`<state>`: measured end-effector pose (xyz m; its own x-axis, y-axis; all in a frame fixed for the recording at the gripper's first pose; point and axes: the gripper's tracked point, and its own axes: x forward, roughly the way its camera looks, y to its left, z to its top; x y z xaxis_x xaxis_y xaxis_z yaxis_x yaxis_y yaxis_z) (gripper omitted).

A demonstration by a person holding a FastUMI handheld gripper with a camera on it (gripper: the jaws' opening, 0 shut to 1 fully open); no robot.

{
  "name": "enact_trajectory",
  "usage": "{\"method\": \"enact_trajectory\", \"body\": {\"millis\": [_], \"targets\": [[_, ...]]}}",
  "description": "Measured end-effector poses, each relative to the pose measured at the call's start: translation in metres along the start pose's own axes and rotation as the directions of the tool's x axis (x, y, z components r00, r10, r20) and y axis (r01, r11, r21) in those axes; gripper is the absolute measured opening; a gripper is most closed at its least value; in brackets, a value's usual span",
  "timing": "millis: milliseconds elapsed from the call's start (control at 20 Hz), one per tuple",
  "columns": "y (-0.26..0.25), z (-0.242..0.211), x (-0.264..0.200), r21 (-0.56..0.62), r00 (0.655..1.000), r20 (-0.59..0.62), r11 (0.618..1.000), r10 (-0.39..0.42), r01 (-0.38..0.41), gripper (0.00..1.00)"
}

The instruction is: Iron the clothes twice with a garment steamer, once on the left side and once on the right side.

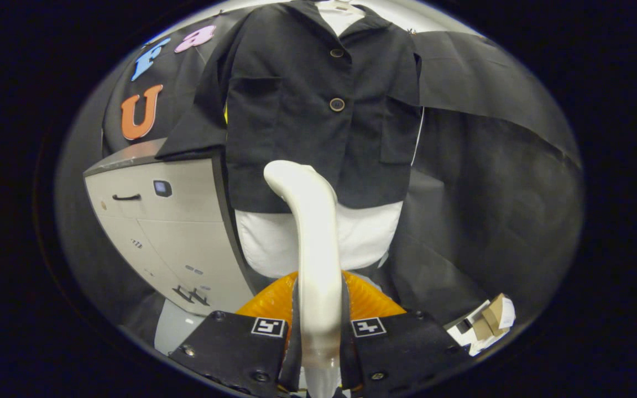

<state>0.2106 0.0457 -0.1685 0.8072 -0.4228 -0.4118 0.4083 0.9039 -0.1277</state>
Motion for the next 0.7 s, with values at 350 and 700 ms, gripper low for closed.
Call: {"method": "enact_trajectory", "body": {"millis": [350, 700], "targets": [[-0.003, -0.025, -0.003, 0.001, 0.999, -0.052, 1.0, -0.011, 0.011, 0.3], [-0.041, 0.036, -0.048, 0.069, 0.997, 0.071, 0.997, -0.021, 0.016, 0.3]]}}
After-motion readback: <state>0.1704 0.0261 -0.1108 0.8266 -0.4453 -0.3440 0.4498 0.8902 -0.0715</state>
